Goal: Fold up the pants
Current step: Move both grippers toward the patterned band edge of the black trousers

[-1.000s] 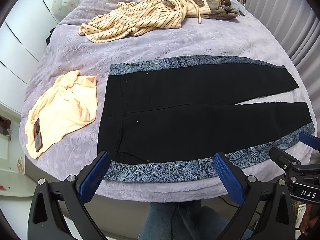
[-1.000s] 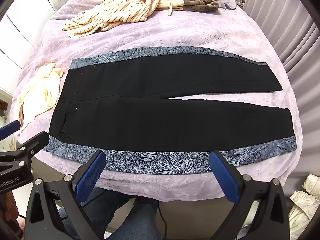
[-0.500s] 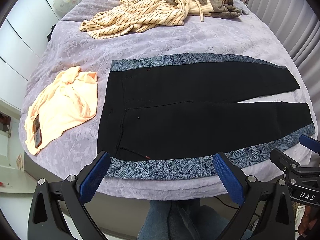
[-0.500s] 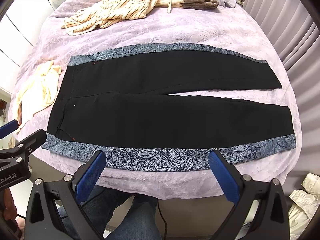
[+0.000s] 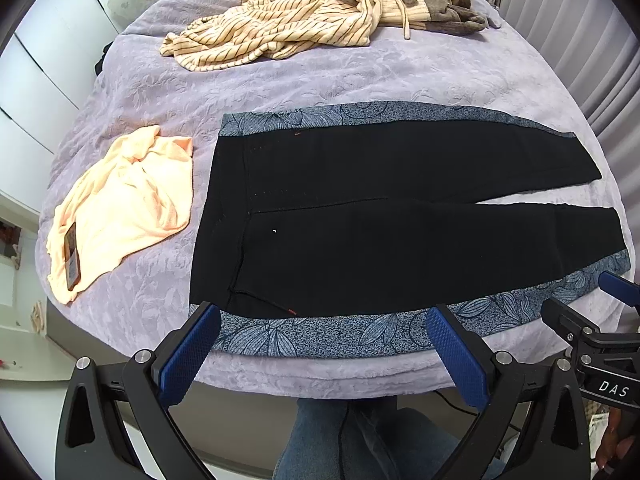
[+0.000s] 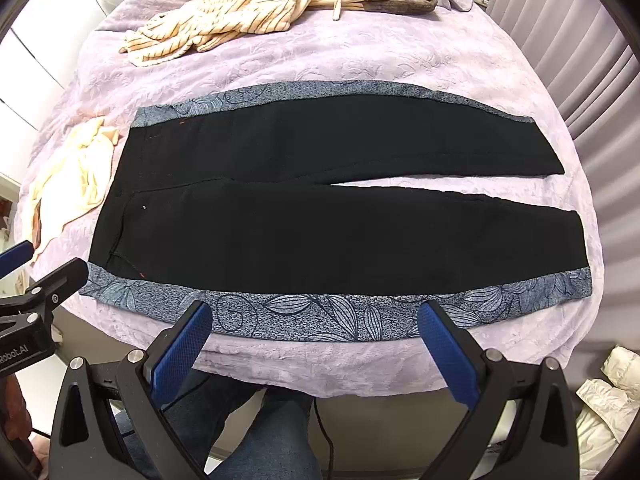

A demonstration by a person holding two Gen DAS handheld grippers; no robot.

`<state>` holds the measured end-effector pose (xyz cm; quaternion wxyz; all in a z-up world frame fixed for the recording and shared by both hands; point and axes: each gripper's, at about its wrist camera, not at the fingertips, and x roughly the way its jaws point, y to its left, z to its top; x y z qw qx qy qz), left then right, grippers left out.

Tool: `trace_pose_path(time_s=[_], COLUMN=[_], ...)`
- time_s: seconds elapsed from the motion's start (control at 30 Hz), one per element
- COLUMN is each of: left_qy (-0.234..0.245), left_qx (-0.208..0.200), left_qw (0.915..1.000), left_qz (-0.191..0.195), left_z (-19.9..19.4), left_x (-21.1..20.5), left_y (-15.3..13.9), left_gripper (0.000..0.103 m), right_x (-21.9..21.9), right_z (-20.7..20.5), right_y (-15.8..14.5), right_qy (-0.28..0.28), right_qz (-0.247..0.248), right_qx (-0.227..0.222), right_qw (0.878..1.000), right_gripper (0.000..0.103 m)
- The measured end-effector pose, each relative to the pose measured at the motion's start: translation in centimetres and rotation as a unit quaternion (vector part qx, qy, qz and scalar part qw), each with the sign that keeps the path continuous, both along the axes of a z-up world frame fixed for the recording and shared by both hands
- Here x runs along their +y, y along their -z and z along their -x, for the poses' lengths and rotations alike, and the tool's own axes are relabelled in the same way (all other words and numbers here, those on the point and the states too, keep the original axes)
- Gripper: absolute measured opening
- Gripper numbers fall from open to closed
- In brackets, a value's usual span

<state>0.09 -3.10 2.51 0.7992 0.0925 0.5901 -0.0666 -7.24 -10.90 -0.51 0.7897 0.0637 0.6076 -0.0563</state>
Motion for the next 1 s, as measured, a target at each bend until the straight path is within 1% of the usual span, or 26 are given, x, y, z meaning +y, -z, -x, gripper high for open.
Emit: trace_pose_path(time_s=[0.17, 0.33, 0.53, 0.73, 1.0], left_qy=[-0.013, -0.018, -0.028, -0.038, -0.014], left_qx=[-0.001, 0.019, 0.042, 0.055, 0.061], left_qw=[0.9999, 0.9996, 0.9987, 0.9977, 0.998], left_qz=[-0.009, -0.009, -0.002, 0.009, 0.014], left_z=[-0.3, 0.1, 0.3, -0.2, -0.8], left_x=[0.3, 0.4, 0.8, 1.5, 2.8], left_y=[1.1, 3.0, 5.2, 7.0, 8.1], left_gripper=[0.103, 0.103, 0.103, 0.103, 0.103], right_x=[-0.4, -0.8, -1.2, -1.2, 0.0], right_z=[-0.1, 0.1, -0.2, -0.7, -1.4], right_y=[0.7, 1.8, 2.9, 3.9, 4.9], right_qy=[-0.002, -0.005, -0.006, -0.004, 0.005], right_qz=[0.004, 0.012, 0.021, 0.028, 0.038], right_qx=[0.012, 0.032, 0.05, 0.062, 0.069], right_qw=[1.0, 0.999, 0.999, 0.998, 0.997], right_gripper=[0.102, 0.102, 0.102, 0.102, 0.102])
